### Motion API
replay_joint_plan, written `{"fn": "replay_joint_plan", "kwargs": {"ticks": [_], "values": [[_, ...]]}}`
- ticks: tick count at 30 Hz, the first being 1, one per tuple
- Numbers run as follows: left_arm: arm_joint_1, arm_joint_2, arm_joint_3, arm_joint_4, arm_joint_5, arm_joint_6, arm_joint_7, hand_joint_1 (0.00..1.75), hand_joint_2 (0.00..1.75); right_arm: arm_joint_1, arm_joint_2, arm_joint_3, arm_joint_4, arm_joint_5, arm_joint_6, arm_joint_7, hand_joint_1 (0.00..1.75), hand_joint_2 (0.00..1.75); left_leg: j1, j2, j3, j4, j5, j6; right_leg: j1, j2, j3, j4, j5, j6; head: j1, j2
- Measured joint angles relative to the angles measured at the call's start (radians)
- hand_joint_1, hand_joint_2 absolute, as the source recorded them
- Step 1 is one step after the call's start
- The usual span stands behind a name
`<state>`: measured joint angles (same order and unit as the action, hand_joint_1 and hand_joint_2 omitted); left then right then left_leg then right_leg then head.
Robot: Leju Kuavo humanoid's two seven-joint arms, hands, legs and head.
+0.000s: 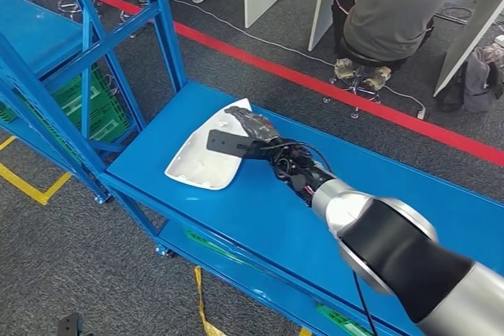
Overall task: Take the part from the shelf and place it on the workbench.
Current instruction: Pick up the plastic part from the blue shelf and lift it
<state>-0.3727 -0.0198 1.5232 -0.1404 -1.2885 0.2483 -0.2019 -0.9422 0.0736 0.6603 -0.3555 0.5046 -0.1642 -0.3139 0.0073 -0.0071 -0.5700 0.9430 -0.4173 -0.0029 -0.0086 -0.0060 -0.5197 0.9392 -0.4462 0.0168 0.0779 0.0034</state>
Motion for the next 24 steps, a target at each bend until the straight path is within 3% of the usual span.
{"fn": "replay_joint_plan", "kwargs": {"ticks": [3,7,17,21,22,24], "values": [[0.0,0.0,0.0,0.0,-0.003,0.001,0.0,0.0,0.0,0.0,0.011,-0.069,0.0,-0.11,0.053,-0.053,0.0,0.0,0.0,0.0,0.0,0.0,0.0,0.0,0.0,0.0,0.0,0.0,0.0,0.0,0.0,0.0],[0.0,0.0,0.0,0.0,-0.006,0.001,0.0,0.0,0.0,-0.001,0.02,-0.116,0.0,-0.162,0.135,-0.034,0.0,0.0,0.0,0.0,0.0,0.0,0.0,0.0,0.0,0.0,0.0,0.0,0.0,0.0,0.0,0.0],[-0.002,0.002,0.0,0.0,-0.014,0.004,0.0,0.0,0.0,-0.003,0.036,-0.156,0.0,-0.203,0.145,-0.029,0.0,0.0,-0.006,0.0,-0.002,0.005,-0.003,0.003,-0.006,-0.001,0.0,-0.001,0.0,0.003,0.0,0.0],[-0.002,0.004,0.0,0.0,-0.015,0.006,0.0,0.0,0.0,-0.005,0.044,-0.156,-0.003,-0.212,0.144,-0.029,0.0,0.0,-0.005,-0.003,0.003,-0.004,0.0,0.013,-0.009,-0.003,-0.001,0.001,-0.004,0.012,0.0,0.0],[-0.003,0.005,0.0,0.0,-0.015,0.006,0.0,0.0,0.0,-0.007,0.045,-0.156,-0.004,-0.213,0.144,-0.029,0.0,0.0,-0.002,-0.004,0.008,-0.01,0.002,0.017,-0.009,-0.002,-0.01,0.019,-0.017,0.013,0.0,0.0],[-0.004,0.005,0.0,0.0,-0.016,0.007,0.0,0.0,0.0,-0.01,0.046,-0.155,-0.005,-0.215,0.143,-0.029,0.0,0.0,0.003,-0.01,0.014,-0.018,0.005,0.022,-0.011,0.002,-0.064,0.13,-0.07,0.015,0.004,0.0]]}}
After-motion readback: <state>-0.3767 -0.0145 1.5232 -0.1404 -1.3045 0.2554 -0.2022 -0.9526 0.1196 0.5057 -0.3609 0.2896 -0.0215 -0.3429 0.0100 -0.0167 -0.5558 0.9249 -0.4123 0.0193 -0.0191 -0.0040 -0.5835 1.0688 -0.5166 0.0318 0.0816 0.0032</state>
